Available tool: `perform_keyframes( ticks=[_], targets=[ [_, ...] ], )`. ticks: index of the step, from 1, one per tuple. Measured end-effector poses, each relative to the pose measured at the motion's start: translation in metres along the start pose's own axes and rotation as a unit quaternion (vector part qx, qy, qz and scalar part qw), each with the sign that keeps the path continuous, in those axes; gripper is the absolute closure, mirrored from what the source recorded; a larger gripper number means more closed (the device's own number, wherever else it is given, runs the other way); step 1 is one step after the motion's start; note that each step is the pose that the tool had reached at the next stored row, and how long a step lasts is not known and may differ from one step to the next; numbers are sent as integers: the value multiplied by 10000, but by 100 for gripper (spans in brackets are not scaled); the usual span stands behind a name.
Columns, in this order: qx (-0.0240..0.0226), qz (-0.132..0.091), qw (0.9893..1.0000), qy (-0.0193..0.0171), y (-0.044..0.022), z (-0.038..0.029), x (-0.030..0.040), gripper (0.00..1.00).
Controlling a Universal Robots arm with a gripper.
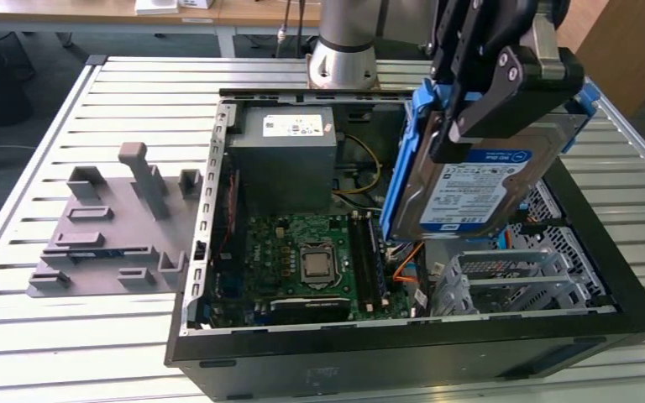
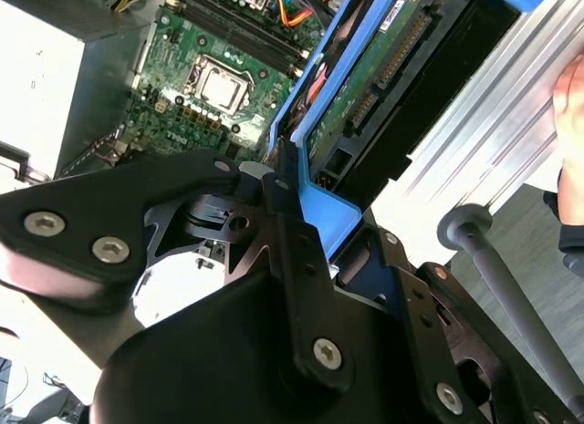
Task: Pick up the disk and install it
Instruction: 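Insert the disk into the insertion slot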
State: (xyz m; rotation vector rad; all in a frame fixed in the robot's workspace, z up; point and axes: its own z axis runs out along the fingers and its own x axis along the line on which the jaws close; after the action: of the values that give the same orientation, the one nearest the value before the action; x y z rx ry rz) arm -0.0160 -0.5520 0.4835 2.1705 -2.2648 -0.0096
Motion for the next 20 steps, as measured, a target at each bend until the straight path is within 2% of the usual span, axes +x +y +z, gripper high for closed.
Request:
perform_keyframes(
  ticks=[4, 14, 20],
  targets=[
    [0, 0, 10000, 1, -58, 9, 9, 64],
    [0, 0, 10000, 0, -186, 69, 108, 64],
    [0, 0, 10000, 0, -323, 123, 126, 64]
  ],
)
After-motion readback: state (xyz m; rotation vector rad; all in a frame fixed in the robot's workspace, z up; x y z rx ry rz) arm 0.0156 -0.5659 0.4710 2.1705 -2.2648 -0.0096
